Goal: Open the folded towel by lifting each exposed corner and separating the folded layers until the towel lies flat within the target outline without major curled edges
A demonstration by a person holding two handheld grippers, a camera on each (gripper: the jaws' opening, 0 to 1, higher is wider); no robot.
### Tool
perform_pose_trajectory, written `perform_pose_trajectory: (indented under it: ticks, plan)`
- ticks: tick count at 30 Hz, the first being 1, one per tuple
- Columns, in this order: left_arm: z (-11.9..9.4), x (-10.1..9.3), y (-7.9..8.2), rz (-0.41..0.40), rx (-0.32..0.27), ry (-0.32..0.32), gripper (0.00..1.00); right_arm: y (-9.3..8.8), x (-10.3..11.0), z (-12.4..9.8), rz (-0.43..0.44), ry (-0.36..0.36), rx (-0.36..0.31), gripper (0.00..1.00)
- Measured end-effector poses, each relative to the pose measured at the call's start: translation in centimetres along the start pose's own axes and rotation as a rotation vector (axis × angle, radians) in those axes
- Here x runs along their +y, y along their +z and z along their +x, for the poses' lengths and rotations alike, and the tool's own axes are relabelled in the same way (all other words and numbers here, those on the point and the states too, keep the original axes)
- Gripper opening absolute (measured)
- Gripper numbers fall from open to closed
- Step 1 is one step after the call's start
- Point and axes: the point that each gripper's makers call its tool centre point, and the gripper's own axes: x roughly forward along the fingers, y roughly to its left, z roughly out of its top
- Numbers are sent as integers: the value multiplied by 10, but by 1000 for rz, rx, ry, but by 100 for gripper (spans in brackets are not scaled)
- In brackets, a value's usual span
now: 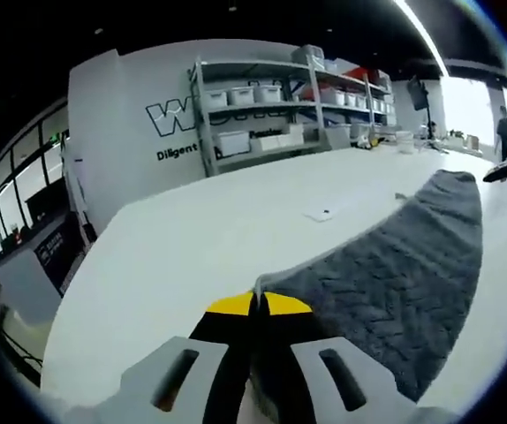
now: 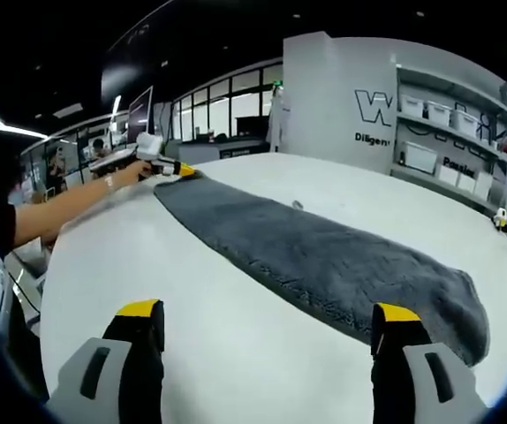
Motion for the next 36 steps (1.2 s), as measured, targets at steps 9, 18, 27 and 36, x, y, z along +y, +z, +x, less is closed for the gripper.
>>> perform_pose_trajectory:
  ticks: [9, 18, 27, 36]
  plan:
    - [-34, -19, 24, 71, -65, -55, 2, 3, -2, -3, 4, -5, -14, 99]
    - [-82, -55, 43, 157, -149, -135, 2, 5, -3, -6, 4, -9, -28, 99]
    - [-119, -84, 42, 213, -178, -196, 2, 4, -2, -6, 1, -2, -22, 99]
    - [-151, -102, 27, 192, -184, -259, 2, 6, -3, -8, -14, -7, -33, 99]
